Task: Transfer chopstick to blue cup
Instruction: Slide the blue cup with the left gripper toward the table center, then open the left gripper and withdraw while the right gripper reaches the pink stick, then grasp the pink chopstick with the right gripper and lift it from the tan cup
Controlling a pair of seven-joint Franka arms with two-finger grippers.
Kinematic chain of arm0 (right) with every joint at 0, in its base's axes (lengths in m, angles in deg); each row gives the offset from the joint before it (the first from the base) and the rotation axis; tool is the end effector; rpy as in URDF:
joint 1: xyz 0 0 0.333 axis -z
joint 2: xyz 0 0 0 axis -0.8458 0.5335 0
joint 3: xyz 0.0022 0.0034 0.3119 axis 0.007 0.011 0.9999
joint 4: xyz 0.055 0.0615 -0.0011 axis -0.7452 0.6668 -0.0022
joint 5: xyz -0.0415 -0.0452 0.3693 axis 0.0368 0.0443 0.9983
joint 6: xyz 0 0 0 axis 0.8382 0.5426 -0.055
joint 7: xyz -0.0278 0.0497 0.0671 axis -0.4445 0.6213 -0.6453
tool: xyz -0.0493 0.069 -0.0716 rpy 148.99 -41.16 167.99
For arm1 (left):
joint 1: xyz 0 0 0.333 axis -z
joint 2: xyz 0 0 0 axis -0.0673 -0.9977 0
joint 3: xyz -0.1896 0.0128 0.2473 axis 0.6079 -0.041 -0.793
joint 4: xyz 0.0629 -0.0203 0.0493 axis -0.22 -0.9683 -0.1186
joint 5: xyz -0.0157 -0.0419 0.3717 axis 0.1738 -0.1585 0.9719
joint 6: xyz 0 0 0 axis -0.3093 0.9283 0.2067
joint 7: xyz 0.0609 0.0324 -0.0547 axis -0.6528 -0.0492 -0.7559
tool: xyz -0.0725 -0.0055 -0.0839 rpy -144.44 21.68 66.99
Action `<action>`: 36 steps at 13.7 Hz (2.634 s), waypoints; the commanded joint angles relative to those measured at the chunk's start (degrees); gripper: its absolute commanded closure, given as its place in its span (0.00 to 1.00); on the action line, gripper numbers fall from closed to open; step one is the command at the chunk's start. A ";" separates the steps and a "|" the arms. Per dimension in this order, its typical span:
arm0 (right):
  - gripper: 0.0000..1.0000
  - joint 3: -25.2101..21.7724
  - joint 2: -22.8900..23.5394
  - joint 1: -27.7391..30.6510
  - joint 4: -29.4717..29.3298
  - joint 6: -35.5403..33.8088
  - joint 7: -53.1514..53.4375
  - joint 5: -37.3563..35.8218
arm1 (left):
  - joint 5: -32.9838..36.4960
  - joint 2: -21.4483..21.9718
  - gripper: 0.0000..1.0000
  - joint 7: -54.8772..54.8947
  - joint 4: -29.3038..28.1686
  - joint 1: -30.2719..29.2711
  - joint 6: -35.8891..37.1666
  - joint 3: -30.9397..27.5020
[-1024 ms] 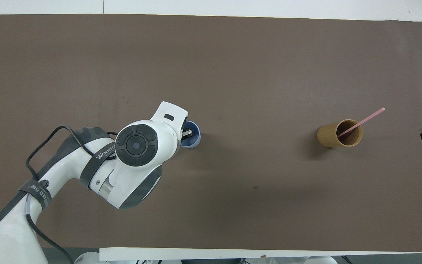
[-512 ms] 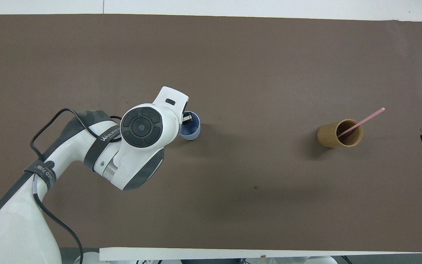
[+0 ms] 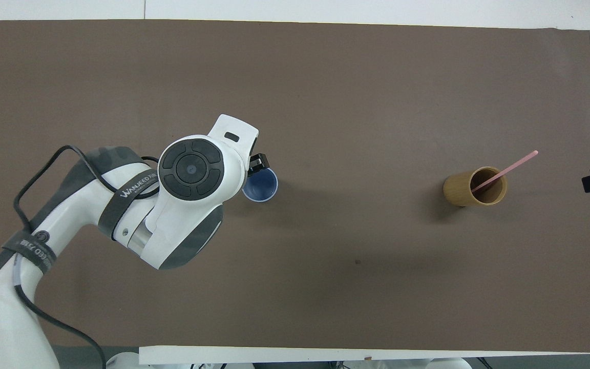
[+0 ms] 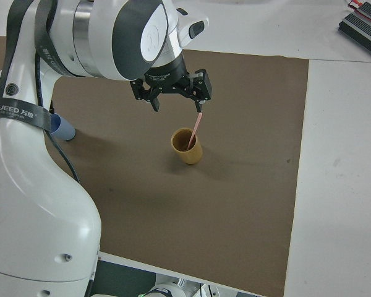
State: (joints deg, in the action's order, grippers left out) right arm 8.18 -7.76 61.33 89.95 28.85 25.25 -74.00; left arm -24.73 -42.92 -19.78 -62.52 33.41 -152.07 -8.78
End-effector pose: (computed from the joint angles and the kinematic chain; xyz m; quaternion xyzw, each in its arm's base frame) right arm 0.4757 -0.0406 0.6441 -0.9978 -0.0395 0.0503 0.0145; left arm 0.4409 -0.3576 0.4386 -0.9909 -0.1242 -0.0506 0.0152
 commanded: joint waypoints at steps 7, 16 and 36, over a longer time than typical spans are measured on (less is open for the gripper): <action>0.00 -0.45 -11.55 1.61 34.65 30.71 6.31 6.96 | 0.82 7.13 0.00 32.18 7.44 -22.81 16.58 0.02; 0.08 -0.36 -1.44 5.56 36.86 44.43 0.62 11.17 | -3.04 3.00 0.00 50.62 23.96 -36.57 28.54 0.28; 0.81 -0.10 0.86 4.07 32.64 45.85 -3.08 12.50 | -4.90 5.73 0.00 48.24 19.30 -37.27 28.46 0.37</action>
State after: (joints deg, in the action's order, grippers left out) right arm 8.12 -7.60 65.12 123.63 74.93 24.56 -62.72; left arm -28.90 -38.75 29.06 -41.63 -3.62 -124.02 -8.37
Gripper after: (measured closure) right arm 0.648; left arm 0.000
